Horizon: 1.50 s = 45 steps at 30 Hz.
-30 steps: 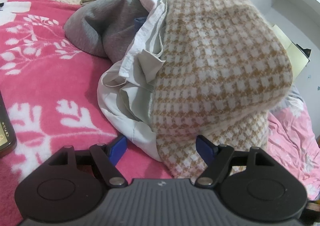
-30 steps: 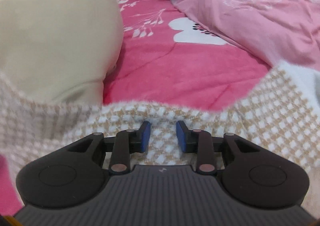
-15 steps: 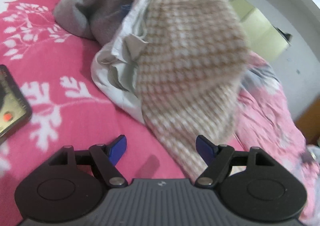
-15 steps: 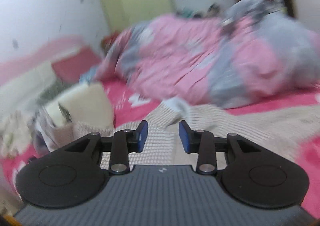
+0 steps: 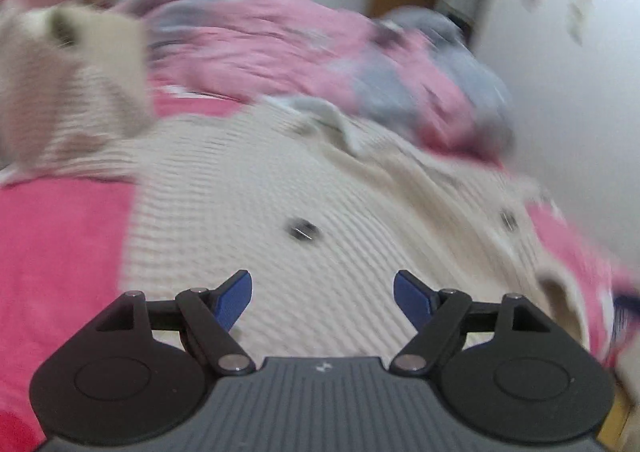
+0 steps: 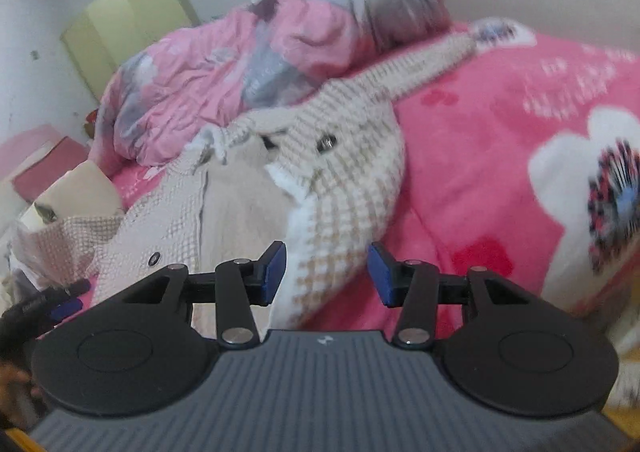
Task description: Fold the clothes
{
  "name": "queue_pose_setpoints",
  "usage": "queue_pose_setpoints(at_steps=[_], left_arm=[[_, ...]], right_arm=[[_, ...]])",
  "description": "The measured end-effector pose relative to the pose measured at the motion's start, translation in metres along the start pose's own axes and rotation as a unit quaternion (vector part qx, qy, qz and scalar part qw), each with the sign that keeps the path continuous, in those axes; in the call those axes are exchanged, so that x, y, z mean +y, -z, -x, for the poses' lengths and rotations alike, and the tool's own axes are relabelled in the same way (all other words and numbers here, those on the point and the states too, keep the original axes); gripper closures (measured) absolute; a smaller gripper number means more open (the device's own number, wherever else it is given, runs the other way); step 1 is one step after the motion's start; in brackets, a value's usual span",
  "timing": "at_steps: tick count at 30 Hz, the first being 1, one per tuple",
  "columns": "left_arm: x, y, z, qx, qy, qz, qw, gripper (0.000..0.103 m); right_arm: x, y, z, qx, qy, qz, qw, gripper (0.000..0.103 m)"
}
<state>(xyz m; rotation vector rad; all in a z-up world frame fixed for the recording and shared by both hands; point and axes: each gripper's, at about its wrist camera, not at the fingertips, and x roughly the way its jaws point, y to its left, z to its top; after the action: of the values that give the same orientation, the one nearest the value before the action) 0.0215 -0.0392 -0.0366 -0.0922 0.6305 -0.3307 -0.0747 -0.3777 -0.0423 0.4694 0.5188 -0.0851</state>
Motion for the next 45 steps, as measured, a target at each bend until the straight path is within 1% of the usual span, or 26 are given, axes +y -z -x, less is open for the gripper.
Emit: queue_pose_setpoints(at_steps=[1, 2, 4, 7, 10, 13, 14, 19, 22, 25, 27, 29, 33, 36, 37, 38, 39, 40, 41, 45], left_arm=[[-0.013, 0.008, -0.006, 0.011, -0.001, -0.023, 0.9997, 0.024], [-0.021, 0.015, -0.013, 0.023, -0.009, -0.039, 0.9989, 0.024], [-0.03, 0.03, -0.025, 0.044, -0.029, -0.06, 0.9968, 0.023], [-0.04, 0.04, -0.03, 0.042, -0.05, -0.08, 0.9946, 0.02], [-0.046, 0.035, -0.032, 0.052, -0.053, -0.07, 0.9948, 0.016], [-0.047, 0.034, -0.033, 0.055, -0.057, -0.064, 0.9948, 0.012], [-0.048, 0.034, -0.034, 0.056, -0.058, -0.063, 0.9947, 0.012], [-0.045, 0.034, -0.036, 0.059, -0.062, -0.058, 0.9947, 0.011], [-0.038, 0.033, -0.036, 0.062, -0.058, -0.057, 0.9947, 0.01], [-0.028, 0.033, -0.036, 0.063, -0.054, -0.057, 0.995, 0.009], [-0.023, 0.032, -0.036, 0.062, -0.049, -0.055, 0.9953, 0.009], [-0.019, 0.032, -0.037, 0.061, -0.046, -0.055, 0.9956, 0.008], [-0.011, 0.033, -0.037, 0.057, -0.033, -0.054, 0.9964, 0.008], [-0.005, 0.033, -0.036, 0.053, -0.021, -0.053, 0.997, 0.008], [-0.003, 0.034, -0.035, 0.051, -0.018, -0.051, 0.9972, 0.008], [-0.002, 0.034, -0.035, 0.05, -0.014, -0.049, 0.9974, 0.008], [0.0, 0.034, -0.034, 0.049, -0.011, -0.048, 0.9976, 0.008], [0.002, 0.034, -0.034, 0.047, -0.008, -0.046, 0.9978, 0.008], [0.004, 0.034, -0.034, 0.046, -0.004, -0.044, 0.998, 0.008], [0.009, 0.031, -0.032, 0.044, 0.008, -0.018, 0.9988, 0.008]], right_arm=[[0.0, -0.001, -0.004, -0.006, -0.004, 0.01, 1.0, 0.058], [0.0, -0.003, -0.011, -0.007, -0.008, 0.018, 1.0, 0.058], [0.0, -0.008, -0.023, -0.007, -0.016, 0.043, 0.999, 0.058], [0.008, -0.019, -0.045, -0.007, -0.027, 0.094, 0.995, 0.058], [0.02, -0.032, -0.072, -0.005, -0.035, 0.136, 0.99, 0.058], [0.031, -0.047, -0.108, 0.011, -0.046, 0.163, 0.986, 0.058], [0.036, -0.051, -0.12, 0.018, -0.042, 0.176, 0.983, 0.058], [0.058, -0.061, -0.18, 0.044, -0.004, 0.259, 0.965, 0.058], [0.065, -0.062, -0.208, 0.073, 0.002, 0.291, 0.954, 0.058], [0.072, -0.058, -0.22, 0.093, -0.009, 0.324, 0.941, 0.058], [0.076, -0.056, -0.225, 0.1, -0.01, 0.342, 0.934, 0.057], [0.077, -0.056, -0.229, 0.104, -0.008, 0.351, 0.931, 0.056], [0.077, -0.062, -0.239, 0.111, -0.002, 0.347, 0.931, 0.057], [0.076, -0.067, -0.242, 0.116, 0.003, 0.336, 0.935, 0.061], [0.075, -0.069, -0.242, 0.114, 0.006, 0.329, 0.937, 0.065], [0.074, -0.07, -0.241, 0.113, 0.009, 0.323, 0.94, 0.074], [0.073, -0.072, -0.24, 0.111, 0.012, 0.317, 0.942, 0.08], [0.071, -0.075, -0.237, 0.108, 0.011, 0.306, 0.946, 0.094], [0.069, -0.078, -0.228, 0.101, 0.002, 0.289, 0.952, 0.099], [0.06, -0.093, -0.196, 0.075, -0.032, 0.22, 0.972, 0.099]])
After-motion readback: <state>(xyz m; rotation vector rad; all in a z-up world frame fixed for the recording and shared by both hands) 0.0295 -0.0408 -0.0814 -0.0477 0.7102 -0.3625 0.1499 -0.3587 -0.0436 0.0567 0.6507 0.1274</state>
